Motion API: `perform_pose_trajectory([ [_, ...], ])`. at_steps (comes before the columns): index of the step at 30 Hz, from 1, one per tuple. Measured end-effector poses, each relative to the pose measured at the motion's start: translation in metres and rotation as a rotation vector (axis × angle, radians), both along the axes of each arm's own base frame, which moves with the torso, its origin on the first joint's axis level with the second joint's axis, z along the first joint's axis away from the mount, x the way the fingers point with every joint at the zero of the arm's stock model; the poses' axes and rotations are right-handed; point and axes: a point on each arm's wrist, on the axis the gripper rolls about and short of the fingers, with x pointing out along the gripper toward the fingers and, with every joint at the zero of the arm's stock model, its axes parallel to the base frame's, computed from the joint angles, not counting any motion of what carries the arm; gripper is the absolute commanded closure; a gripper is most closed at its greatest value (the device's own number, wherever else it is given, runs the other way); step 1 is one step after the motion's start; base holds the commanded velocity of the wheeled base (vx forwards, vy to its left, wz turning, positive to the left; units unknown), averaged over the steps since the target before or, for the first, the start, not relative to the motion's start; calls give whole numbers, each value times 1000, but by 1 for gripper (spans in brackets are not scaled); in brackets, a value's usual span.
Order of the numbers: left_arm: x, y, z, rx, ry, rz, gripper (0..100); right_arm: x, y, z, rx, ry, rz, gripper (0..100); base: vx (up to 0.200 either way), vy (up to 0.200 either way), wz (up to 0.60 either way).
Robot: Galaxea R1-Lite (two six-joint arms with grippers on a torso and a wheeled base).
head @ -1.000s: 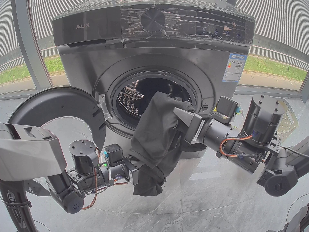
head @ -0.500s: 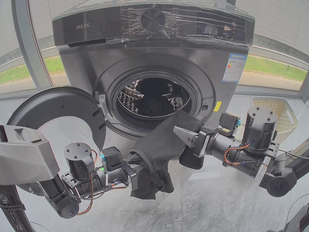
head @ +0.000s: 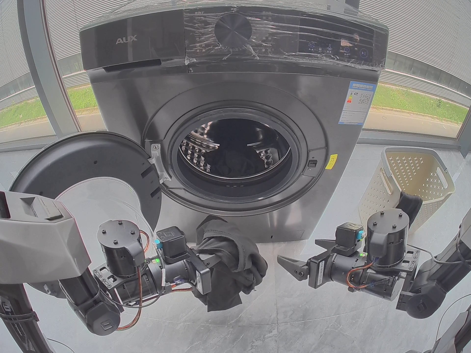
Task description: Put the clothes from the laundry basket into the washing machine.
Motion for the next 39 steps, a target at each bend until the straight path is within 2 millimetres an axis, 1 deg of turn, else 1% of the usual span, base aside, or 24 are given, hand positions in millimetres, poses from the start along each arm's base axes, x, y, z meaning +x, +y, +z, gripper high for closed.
perform_pose_trajectory([
  [7, 0, 0, -3, 5, 11, -2, 100, -5, 10, -10, -6, -3, 77, 0, 0, 0, 0],
  [11, 0, -1, -6, 12, 19, -4, 100, -9, 21, -15, -2, -15, 118, 0, 0, 0, 0],
  [20, 2, -3, -9, 12, 26, -3, 100, -7, 40, -28, -5, -35, 169, 0, 0, 0, 0],
  [25, 2, -4, -10, 15, 28, 1, 100, -3, 51, -36, -7, -39, 175, 0, 0, 0, 0],
  [29, 2, -3, -11, 21, 31, 14, 100, 6, 58, -34, 24, -77, 162, 0, 0, 0, 0],
  [34, 2, -2, -13, 28, 37, 19, 100, 14, 52, -31, 31, -89, 132, 0, 0, 0, 0],
  [39, 2, -1, -14, 32, 39, 22, 100, 22, 36, -25, 27, -99, 78, 0, 0, 0, 0],
])
